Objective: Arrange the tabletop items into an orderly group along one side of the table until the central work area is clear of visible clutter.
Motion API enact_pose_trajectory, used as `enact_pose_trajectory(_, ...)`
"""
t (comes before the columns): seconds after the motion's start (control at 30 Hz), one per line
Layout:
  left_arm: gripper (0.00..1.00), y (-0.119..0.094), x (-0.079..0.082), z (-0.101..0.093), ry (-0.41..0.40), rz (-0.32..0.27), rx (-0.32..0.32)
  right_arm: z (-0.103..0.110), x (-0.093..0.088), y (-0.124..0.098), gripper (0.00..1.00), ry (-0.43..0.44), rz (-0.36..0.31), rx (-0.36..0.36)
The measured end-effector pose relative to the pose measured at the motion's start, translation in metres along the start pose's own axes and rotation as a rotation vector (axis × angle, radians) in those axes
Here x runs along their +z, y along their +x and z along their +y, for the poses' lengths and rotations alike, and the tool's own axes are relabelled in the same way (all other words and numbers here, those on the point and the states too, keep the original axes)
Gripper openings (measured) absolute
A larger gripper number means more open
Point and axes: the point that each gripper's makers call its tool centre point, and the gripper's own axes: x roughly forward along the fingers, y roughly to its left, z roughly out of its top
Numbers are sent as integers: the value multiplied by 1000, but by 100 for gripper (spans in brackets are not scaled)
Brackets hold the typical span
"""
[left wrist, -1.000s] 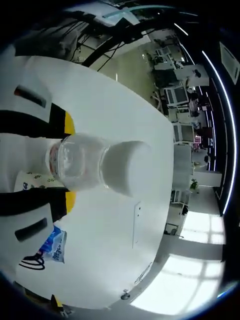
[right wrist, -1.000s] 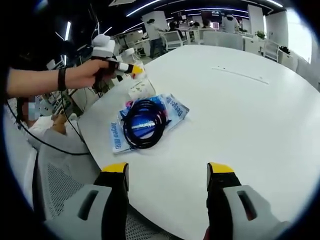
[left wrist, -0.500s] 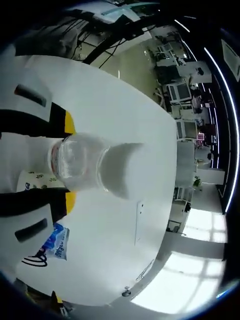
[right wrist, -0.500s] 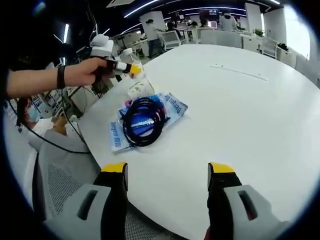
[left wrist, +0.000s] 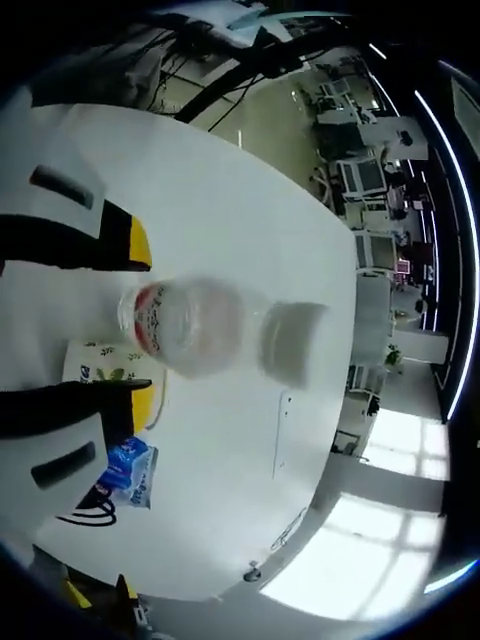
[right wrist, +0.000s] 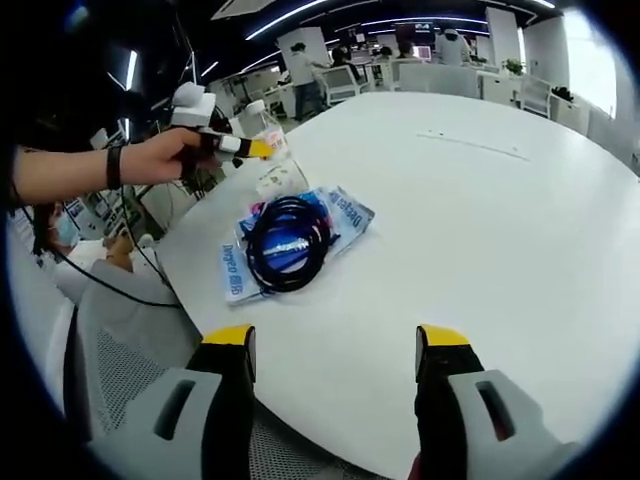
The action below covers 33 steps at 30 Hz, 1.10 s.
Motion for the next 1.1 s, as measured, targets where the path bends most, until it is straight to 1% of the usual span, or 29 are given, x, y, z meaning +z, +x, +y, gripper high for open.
enact_pose_trajectory(0.17,45,-6,-4,5,-15,-1,-7,0,-2,-1,64,2,0,-2)
enact_pose_trajectory(0.23,47,-8,-10,3,-60,3,-34,1,-3,-1,64,4,-1,-2)
enact_pose_trajectory(0.27,48,-9,-11,4,-73,0,-35,2,-3,0,64,4,-2,-1)
enact_pose_trajectory(0.43,47,-16,-27,0,-109,12,-59,4,-5,1,64,8,-4,0)
enact_pose_trajectory(0.6,51,-19,-39,-13,-116,36,-102,6,-8,3,64,8,1,6)
enact_pose_trajectory(0.67,53,-19,-40,-18,-111,40,-112,7,-9,3,64,9,2,7)
enact_pose_trajectory(0.87,53,-16,-40,-29,-99,54,-150,9,-10,4,64,11,3,11)
enact_pose_trajectory(1.1,54,-12,-43,-36,-83,80,-163,7,-9,3,64,20,-2,7)
